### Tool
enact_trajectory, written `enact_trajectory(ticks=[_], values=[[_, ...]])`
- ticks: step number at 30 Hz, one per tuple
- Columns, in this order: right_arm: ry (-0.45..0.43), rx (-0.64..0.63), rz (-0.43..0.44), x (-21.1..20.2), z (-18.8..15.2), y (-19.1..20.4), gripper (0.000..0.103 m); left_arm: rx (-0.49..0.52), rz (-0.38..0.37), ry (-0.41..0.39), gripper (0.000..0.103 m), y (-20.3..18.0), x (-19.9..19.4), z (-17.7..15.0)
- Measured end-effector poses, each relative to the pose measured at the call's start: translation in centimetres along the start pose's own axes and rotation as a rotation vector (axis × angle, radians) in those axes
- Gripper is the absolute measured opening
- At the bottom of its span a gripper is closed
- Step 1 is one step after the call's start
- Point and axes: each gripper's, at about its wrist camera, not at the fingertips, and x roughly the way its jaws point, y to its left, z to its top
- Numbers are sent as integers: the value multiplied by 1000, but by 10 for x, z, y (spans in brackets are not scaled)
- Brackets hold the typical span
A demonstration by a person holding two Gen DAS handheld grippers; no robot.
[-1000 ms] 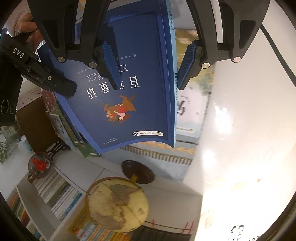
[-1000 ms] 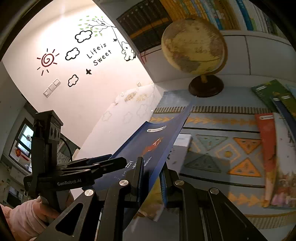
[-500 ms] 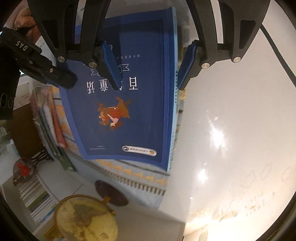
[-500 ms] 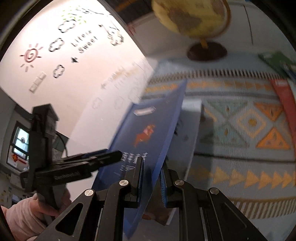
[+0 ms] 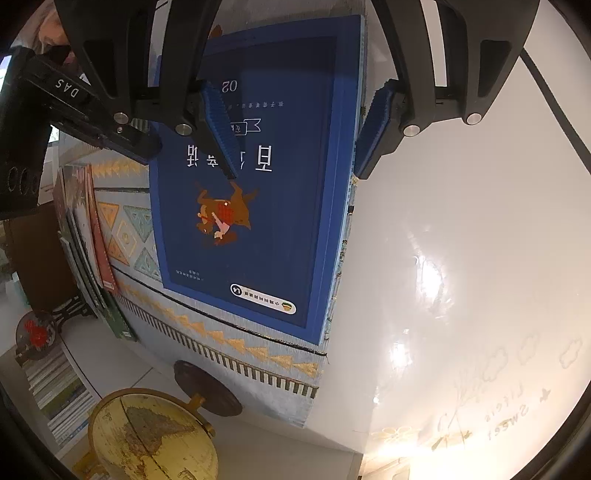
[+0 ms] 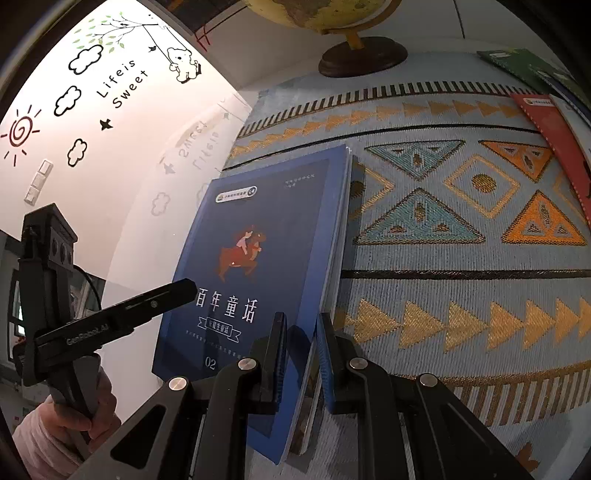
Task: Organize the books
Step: 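Carry the upright blue book beside the white book with both tools, then open the right gripper to stand the blue book, withdraw both tools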
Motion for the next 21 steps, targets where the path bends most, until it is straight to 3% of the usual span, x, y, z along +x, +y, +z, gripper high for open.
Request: enact_trajectory(ticks=[21], values=[[-10,-15,-55,2,8,2,18,40,63,21,67,-11,4,0]])
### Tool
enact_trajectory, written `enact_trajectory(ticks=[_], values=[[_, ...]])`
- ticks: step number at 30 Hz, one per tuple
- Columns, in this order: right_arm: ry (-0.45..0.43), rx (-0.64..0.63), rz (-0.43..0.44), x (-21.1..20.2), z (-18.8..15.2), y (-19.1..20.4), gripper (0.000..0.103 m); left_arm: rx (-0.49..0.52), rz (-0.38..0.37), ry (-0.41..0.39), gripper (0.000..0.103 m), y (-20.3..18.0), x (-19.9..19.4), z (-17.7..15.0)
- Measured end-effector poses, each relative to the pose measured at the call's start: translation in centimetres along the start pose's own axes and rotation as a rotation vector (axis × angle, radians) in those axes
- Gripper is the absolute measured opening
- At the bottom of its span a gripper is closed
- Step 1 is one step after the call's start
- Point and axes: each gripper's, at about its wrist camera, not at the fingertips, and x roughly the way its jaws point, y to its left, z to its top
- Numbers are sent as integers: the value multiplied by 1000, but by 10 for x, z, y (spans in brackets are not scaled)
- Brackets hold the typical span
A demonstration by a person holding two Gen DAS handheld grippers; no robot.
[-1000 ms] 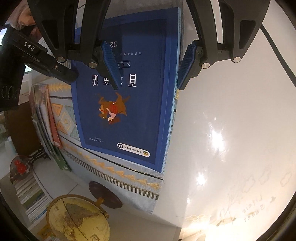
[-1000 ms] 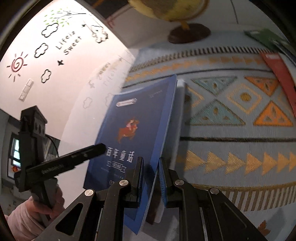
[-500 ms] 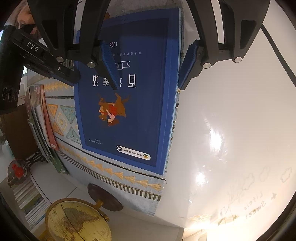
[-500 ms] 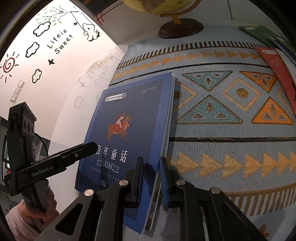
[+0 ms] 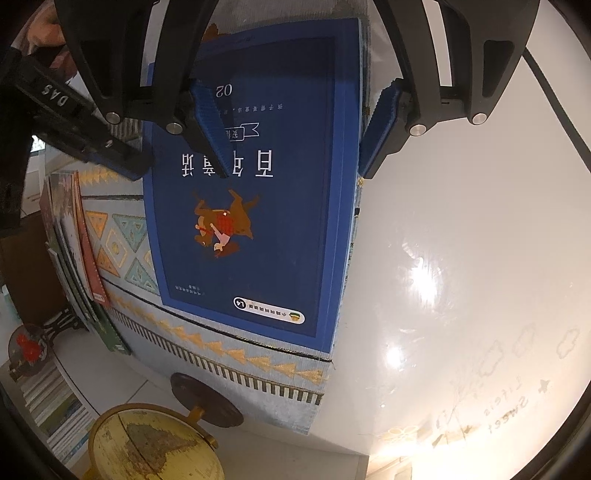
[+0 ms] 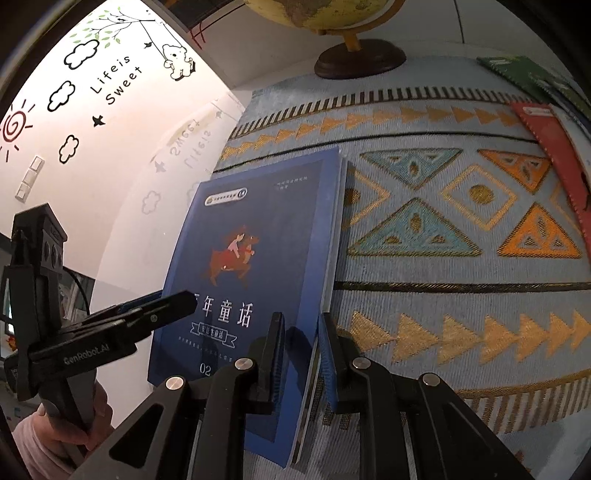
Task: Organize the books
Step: 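Open the right gripper to stand the blue book, withdraw both tools, then move both tools toward the white book with the rabbit cover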
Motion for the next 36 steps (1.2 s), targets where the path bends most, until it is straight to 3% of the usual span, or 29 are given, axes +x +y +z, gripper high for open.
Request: enact_trajectory(ticks=[9,17,27,36], values=[[-90,-131,-64,-37,11,17,18,-23,26,-35,67,-10,-13,5],[-106,-134,-57,-63,13,-4,18,33,27,-90,67,-63,-29,16],[-185,-35,-101,-131,13,-89,19,116,-19,-106,68,-165,-18,18],[-187,77,-183,-177,-2,-204,19,182,-80,-89,68,-265,12,6]])
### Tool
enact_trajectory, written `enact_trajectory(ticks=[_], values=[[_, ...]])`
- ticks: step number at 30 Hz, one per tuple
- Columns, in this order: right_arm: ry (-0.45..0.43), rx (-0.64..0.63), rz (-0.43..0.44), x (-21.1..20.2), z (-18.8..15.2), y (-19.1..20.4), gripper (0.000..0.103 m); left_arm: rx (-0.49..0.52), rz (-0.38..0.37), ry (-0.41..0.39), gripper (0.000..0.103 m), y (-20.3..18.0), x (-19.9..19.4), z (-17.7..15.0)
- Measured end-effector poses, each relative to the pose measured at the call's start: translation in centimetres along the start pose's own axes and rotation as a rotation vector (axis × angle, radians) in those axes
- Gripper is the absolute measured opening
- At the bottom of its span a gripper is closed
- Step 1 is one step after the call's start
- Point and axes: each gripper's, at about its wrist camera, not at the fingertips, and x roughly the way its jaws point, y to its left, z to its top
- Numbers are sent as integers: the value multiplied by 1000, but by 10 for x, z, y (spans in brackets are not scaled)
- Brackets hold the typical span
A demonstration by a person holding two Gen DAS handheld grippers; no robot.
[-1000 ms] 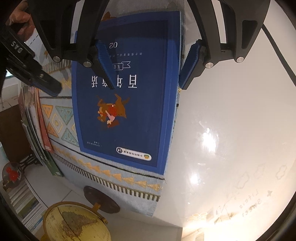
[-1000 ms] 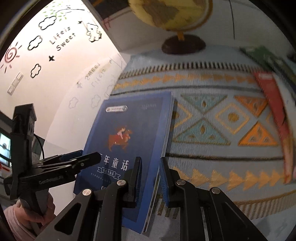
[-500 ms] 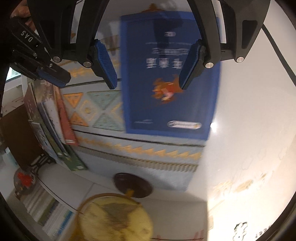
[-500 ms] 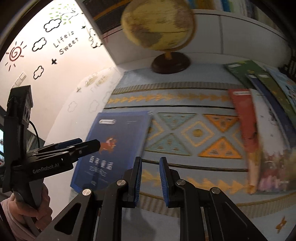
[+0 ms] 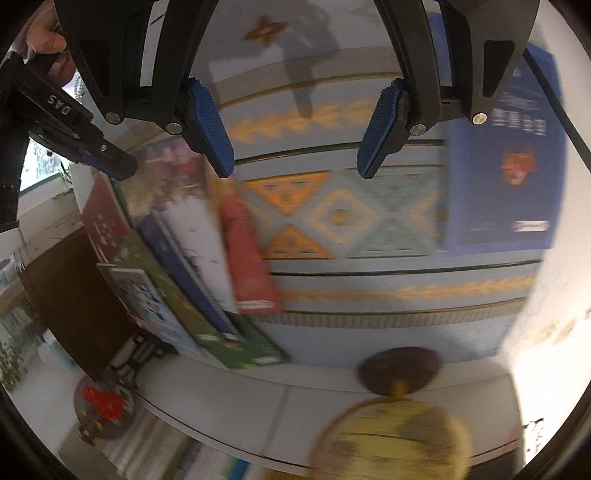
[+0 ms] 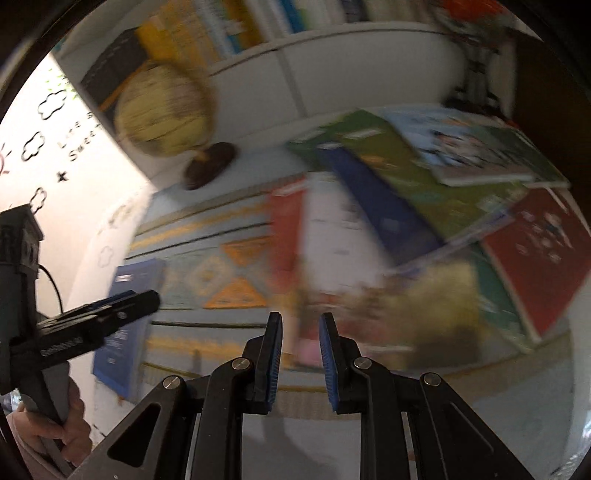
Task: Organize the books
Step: 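Move both tools toward the white book with the rabbit cover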
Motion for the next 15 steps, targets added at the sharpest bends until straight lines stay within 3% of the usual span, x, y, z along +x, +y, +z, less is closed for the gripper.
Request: enact_trajectory(ticks=[4,7,10,13,15], values=[[43,-2,-67,2,-2,-50,19,38,-14,13,68,-42,25,2],[73,-33,-99,8,0,-74,20,121,23,-5,68,-76,42,2],[119,-29,-93,19,2,-95,20,205,44,16,68,-100,57,0],[134,6,-51,26,3,-111,20,228,42,41,68,-109,68,-3],[115,19,-28,25,6,-115,28,221,50,64,68,-109,75,-3]])
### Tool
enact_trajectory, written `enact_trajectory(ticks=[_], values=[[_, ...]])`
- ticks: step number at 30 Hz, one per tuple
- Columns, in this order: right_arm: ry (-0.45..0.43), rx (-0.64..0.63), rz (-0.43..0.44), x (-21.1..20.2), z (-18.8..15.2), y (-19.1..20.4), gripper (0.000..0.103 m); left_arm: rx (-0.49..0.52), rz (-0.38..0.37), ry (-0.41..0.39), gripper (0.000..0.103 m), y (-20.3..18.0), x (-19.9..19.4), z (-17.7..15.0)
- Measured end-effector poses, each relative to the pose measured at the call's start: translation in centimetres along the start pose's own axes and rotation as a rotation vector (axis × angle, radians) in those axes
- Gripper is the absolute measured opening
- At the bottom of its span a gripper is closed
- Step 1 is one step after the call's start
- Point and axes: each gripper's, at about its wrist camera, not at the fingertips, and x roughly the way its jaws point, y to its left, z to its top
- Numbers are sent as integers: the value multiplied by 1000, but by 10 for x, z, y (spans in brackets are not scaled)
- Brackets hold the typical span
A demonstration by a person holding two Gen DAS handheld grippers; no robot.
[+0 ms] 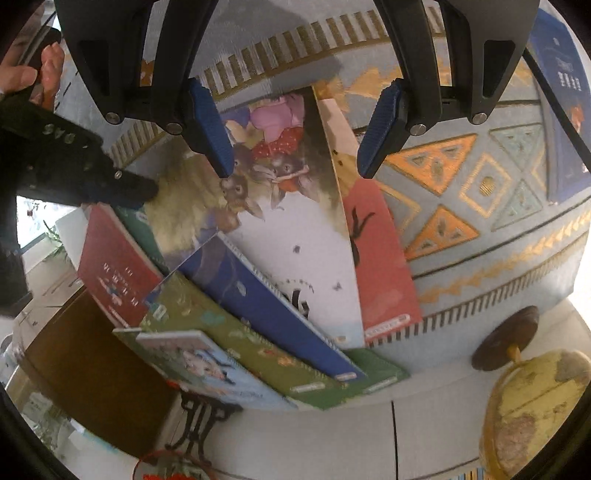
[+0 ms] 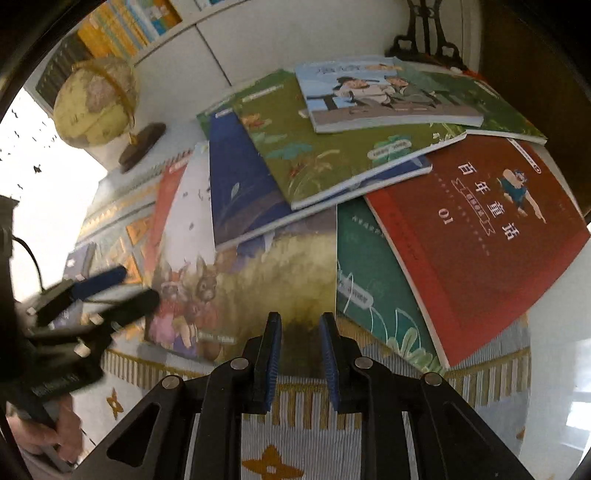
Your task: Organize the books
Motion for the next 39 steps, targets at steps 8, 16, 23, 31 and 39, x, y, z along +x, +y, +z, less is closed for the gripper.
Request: enact_trajectory(ticks=[8,16,23,31,39], values=[[-59,91,96,-1,4,-17,74,-71,-12,36,74,12,18,-2],[-4,81,183,9,4,3,88,-82,-90,65,75,9,17,-6],[38,103,230,6,-17,10,89,5,-103,66,76,-5,1,-22],[74,100,219,-10,-57,11,89,-3,-165,107,76,-18,-16,-64],[134,17,270,-28,-92,1,87,-97,-224,132,76,-12,-22,-100]])
